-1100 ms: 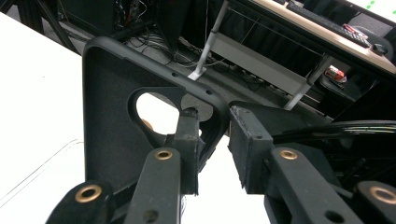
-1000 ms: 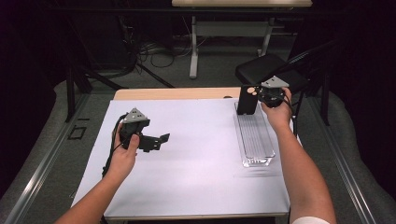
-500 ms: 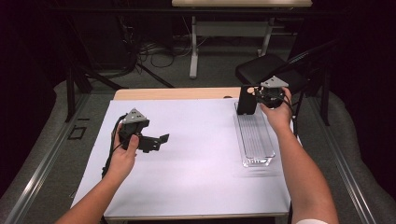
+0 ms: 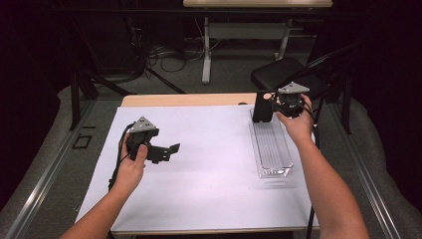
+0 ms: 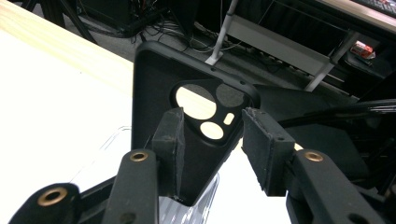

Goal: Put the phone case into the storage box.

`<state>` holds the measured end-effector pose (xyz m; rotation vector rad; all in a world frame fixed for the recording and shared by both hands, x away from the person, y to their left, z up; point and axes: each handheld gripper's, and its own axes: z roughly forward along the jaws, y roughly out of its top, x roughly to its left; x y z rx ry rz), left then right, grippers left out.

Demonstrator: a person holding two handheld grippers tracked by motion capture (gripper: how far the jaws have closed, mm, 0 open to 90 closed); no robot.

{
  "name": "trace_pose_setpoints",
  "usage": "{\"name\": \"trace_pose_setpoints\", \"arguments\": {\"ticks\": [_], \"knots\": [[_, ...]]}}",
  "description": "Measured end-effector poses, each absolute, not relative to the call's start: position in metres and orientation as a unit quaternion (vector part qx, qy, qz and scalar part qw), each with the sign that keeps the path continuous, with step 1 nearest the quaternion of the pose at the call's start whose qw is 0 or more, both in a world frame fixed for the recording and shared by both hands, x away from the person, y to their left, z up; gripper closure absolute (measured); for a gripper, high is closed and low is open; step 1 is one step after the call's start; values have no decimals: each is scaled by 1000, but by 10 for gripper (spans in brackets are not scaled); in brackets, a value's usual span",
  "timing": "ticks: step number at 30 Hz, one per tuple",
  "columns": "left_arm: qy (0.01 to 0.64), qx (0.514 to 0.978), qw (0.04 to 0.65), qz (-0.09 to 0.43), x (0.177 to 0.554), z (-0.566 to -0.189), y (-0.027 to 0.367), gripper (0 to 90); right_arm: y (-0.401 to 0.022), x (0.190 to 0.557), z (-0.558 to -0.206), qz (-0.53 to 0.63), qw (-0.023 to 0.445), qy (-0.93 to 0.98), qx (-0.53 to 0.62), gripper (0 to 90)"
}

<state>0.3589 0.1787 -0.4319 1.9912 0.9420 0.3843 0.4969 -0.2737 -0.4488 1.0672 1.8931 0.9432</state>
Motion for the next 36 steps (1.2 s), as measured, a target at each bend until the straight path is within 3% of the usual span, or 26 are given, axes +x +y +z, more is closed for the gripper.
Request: {"name": "trace_pose_setpoints", "arguments": {"ticks": [22, 32, 36], "knots": [[379, 798, 443, 150, 361, -432, 183, 64, -274, 475, -426, 371, 381, 733, 424, 554], [374, 801, 446, 141, 365, -433, 187, 65, -271, 451, -413, 384, 356, 729, 441, 468], [376, 800, 446, 140, 366, -433, 188, 65, -267, 443, -412, 385, 351, 727, 447, 345]]}}
